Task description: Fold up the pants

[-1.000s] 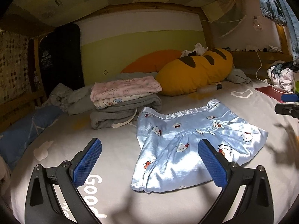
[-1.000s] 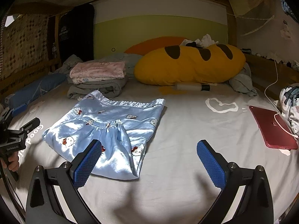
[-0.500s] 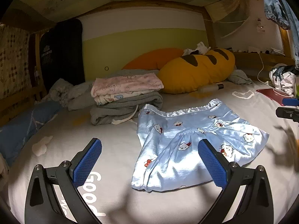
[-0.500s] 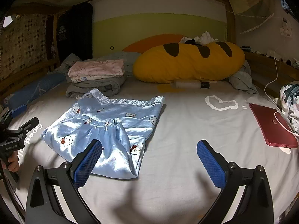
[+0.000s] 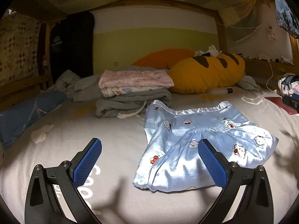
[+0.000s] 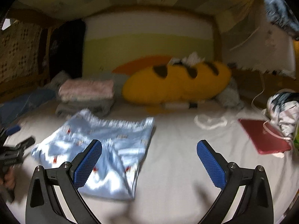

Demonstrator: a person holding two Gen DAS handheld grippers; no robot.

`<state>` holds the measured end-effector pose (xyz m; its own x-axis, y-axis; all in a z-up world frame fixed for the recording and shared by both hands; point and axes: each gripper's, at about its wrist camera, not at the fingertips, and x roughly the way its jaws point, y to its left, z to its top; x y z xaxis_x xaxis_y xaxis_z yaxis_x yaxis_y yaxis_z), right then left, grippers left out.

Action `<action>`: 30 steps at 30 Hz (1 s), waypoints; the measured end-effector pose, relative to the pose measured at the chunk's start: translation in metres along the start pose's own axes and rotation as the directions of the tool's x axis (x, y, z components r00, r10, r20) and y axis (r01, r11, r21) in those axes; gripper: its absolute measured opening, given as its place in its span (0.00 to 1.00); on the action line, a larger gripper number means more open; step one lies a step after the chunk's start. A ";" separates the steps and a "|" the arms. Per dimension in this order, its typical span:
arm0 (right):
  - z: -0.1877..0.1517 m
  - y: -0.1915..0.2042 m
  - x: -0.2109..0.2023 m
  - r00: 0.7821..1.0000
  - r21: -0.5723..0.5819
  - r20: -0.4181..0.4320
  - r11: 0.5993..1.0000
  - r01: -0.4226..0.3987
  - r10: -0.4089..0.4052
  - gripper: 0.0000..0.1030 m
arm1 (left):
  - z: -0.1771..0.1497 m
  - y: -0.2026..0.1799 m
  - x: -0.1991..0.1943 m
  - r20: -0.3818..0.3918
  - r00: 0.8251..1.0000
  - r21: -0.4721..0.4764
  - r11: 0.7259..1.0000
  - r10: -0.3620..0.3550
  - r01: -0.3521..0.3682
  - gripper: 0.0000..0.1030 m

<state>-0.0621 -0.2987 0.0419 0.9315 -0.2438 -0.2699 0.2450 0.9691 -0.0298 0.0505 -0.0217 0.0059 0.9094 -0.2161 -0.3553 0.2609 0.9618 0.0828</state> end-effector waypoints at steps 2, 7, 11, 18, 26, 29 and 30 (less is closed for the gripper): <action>0.005 0.005 0.005 0.997 0.042 0.070 0.999 0.022 -0.025 0.99 | -0.001 -0.002 -0.004 0.019 1.000 0.007 1.000 0.021 -0.021 0.99; 0.007 0.031 0.020 0.990 0.018 0.138 1.000 0.017 -0.020 0.99 | -0.002 -0.003 -0.015 0.084 0.995 0.012 0.998 0.056 -0.057 0.99; -0.007 0.053 0.032 0.993 0.026 0.096 0.998 0.064 -0.066 0.99 | -0.002 -0.001 -0.019 0.114 0.986 -0.014 0.993 0.118 -0.117 0.99; -0.015 0.057 0.018 0.984 0.035 0.169 0.998 0.055 -0.060 0.99 | -0.006 0.001 -0.036 0.192 0.964 -0.051 0.982 0.186 -0.179 0.99; -0.021 0.026 0.027 0.995 0.185 0.095 0.983 0.021 -0.039 0.99 | -0.005 0.000 -0.033 0.183 0.966 -0.044 0.983 0.181 -0.176 0.99; -0.021 0.032 0.028 0.995 0.161 0.088 0.987 0.023 -0.037 0.99 | -0.005 -0.001 -0.032 0.177 0.968 -0.038 0.984 0.180 -0.176 0.99; -0.021 0.036 0.028 0.996 0.144 0.086 0.989 0.025 -0.038 0.99 | -0.005 -0.002 -0.031 0.176 0.968 -0.035 0.984 0.179 -0.175 0.99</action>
<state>-0.0328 -0.2700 0.0132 0.9412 -0.2828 -0.1846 0.3045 0.9471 0.1018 0.0200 -0.0157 0.0126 0.9839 -0.0668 -0.1656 0.0859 0.9901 0.1110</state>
